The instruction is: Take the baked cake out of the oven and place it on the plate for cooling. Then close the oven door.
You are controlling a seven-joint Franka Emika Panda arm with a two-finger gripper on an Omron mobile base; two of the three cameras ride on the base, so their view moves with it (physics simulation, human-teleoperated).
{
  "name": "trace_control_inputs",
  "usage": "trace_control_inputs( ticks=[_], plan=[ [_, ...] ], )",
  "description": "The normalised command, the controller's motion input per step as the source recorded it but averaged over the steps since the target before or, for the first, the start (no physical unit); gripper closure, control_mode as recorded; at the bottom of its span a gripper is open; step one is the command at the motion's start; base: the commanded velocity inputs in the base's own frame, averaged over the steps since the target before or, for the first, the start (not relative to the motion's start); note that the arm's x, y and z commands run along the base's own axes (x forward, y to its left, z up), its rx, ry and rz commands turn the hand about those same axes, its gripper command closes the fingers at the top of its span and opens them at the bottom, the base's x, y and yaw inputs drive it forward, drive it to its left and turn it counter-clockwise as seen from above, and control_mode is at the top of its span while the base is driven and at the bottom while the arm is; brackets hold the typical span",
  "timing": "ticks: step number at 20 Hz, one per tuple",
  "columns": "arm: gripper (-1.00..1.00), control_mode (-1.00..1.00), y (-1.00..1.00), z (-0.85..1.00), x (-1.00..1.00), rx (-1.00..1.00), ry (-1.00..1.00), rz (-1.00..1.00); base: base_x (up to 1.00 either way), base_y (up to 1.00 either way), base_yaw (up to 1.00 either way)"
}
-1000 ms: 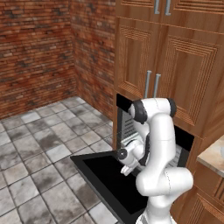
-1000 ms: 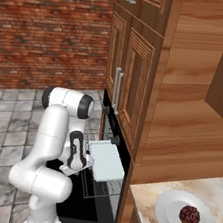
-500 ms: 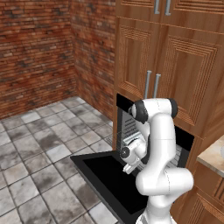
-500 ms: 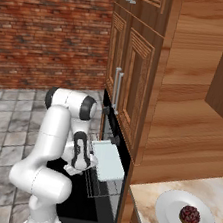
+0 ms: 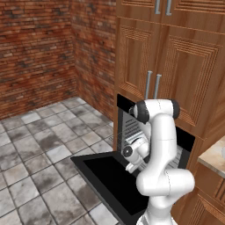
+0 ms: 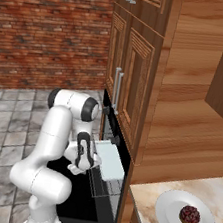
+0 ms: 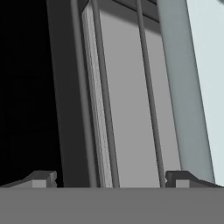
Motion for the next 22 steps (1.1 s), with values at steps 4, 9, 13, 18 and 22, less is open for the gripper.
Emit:
trace_control_inputs(
  ticks=[4, 9, 13, 18, 22],
  plan=[
    [-1.0, -1.0, -0.15, 0.0, 0.1, 0.0, 0.0, 0.0, 0.0, 0.0, 0.0],
    [-1.0, -1.0, -0.14, 0.0, 0.11, 0.0, 0.0, 0.0, 0.0, 0.0, 0.0],
    [-1.0, -1.0, -0.13, -0.1, 0.1, 0.0, 0.0, 0.0, 0.0, 0.0, 0.0],
    [-1.0, -1.0, -0.05, -0.24, 0.02, -0.01, -0.11, 0.02, 0.0, 0.0, 0.0],
    [-1.0, -1.0, 0.0, -0.26, 0.0, -0.07, -0.2, 0.01, 0.0, 0.0, 0.0]
  ],
)
